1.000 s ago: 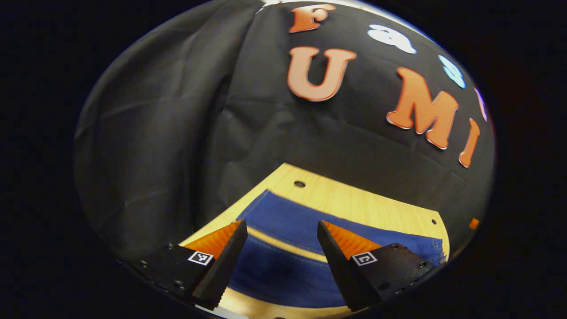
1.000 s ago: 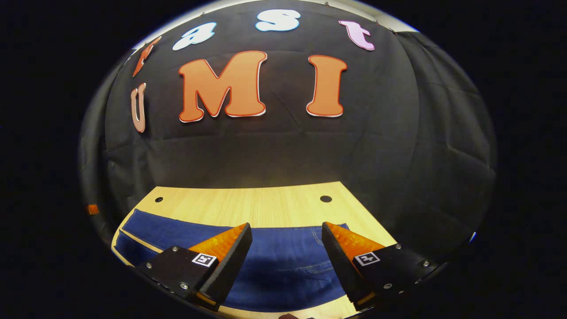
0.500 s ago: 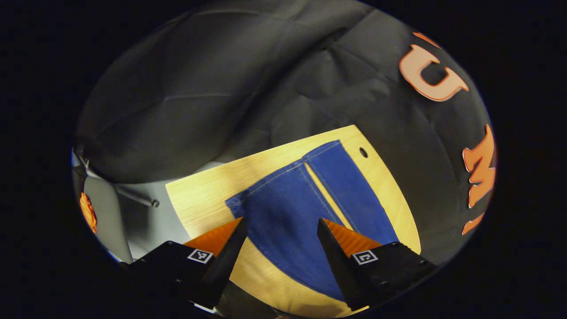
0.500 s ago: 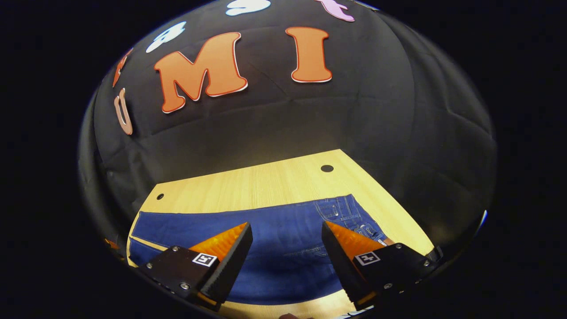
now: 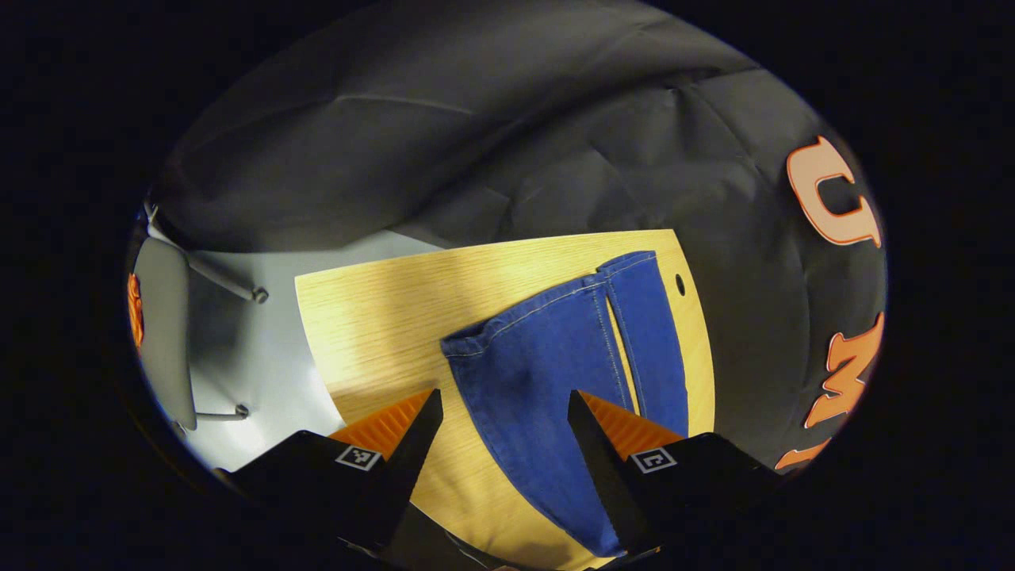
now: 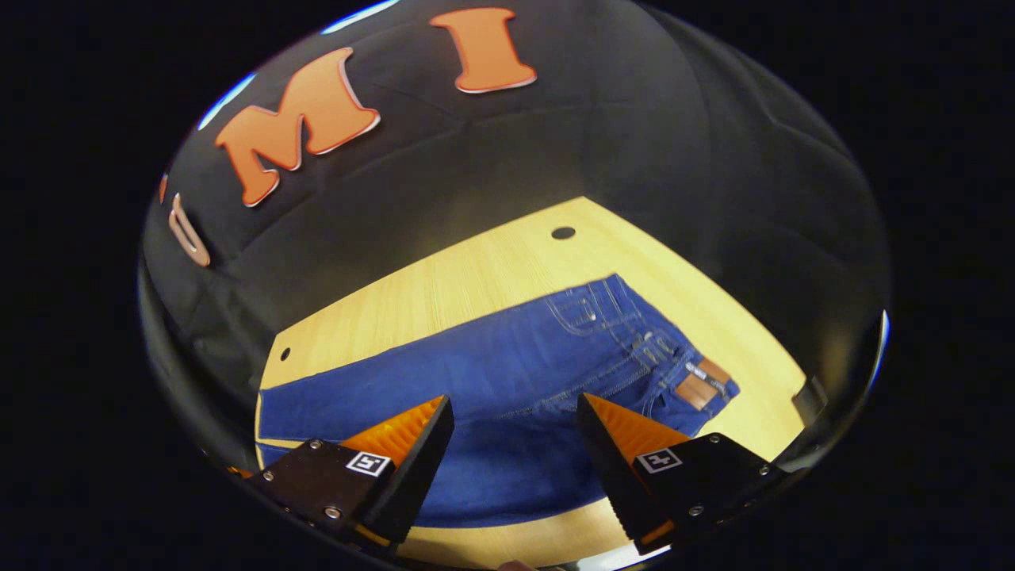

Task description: Grasp the waist and the cuffs of the jeans and fold them to make the two legs overlap; first hold the waist and fold one-third of the jeans toward the cuffs, then hold the cuffs and fold the remaining one-third in the same direction to finish folding.

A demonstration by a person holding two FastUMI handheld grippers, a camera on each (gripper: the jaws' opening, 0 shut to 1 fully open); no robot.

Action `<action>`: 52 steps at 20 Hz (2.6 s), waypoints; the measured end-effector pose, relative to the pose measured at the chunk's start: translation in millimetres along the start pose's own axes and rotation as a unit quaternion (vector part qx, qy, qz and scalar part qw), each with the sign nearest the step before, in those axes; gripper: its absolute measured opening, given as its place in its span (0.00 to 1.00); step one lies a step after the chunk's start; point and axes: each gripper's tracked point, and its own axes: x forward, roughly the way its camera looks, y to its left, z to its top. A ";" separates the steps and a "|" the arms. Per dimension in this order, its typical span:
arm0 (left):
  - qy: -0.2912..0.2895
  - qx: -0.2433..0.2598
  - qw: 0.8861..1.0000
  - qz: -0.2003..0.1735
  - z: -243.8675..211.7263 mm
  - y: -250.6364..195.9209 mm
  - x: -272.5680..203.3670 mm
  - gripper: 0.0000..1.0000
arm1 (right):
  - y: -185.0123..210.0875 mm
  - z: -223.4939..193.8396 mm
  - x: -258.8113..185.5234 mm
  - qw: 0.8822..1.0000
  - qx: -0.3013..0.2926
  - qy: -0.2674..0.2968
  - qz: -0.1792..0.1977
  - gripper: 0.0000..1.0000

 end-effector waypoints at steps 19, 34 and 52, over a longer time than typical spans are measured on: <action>0.049 0.013 0.999 0.012 8.9 -13.1 18.7 0.93 | -158.3 -66.6 47.4 0.940 0.312 0.133 -0.046 0.97; 0.056 -0.059 0.995 -0.051 9.6 -40.7 59.5 0.05 | -161.0 -73.2 75.8 0.901 0.402 0.158 -0.036 0.37; -0.005 0.023 0.994 -0.110 26.0 -116.9 -8.2 0.01 | -148.4 -47.4 61.8 0.910 0.397 0.118 0.019 0.06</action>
